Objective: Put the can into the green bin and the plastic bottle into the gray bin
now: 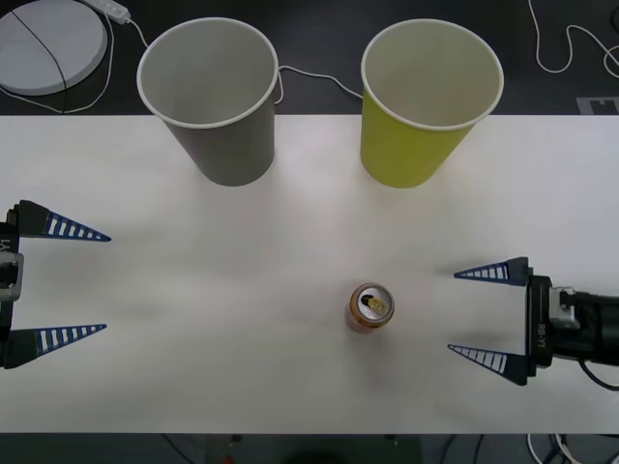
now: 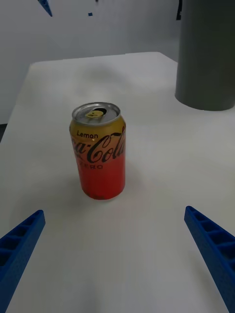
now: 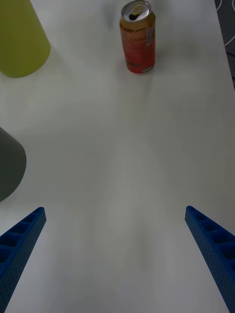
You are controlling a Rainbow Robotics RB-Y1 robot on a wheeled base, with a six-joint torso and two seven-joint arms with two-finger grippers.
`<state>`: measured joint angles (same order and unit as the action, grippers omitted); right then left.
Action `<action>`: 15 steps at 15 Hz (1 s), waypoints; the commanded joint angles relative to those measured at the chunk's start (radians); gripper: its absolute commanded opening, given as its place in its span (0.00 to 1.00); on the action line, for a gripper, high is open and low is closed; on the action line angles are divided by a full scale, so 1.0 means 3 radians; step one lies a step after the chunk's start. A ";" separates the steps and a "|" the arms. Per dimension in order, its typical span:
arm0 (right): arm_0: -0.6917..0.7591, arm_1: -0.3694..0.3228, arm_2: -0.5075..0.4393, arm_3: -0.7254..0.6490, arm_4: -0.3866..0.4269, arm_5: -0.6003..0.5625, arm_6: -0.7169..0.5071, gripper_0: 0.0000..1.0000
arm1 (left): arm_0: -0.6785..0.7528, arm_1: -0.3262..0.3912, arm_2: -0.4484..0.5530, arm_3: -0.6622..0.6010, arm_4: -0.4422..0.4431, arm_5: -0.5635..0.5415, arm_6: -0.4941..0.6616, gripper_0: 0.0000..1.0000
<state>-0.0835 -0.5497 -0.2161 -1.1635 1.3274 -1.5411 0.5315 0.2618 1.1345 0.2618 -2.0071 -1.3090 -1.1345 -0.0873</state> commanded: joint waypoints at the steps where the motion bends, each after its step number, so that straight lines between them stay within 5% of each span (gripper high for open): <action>1: -0.0141 0.0033 0.0173 0.0289 -0.0129 0.0003 0.0105 1.00 | 0.0000 0.0000 0.0000 0.0000 0.0000 0.0000 0.0000 1.00; 15: -0.0391 0.0252 0.1027 0.0580 -0.0559 0.0617 0.0427 1.00 | 0.0000 0.0000 0.0000 0.0000 0.0000 0.0000 0.0000 1.00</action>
<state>-0.1998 -0.4777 0.0848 -0.9886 1.1607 -1.3657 0.6566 0.2618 1.1345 0.2618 -2.0071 -1.3090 -1.1345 -0.0873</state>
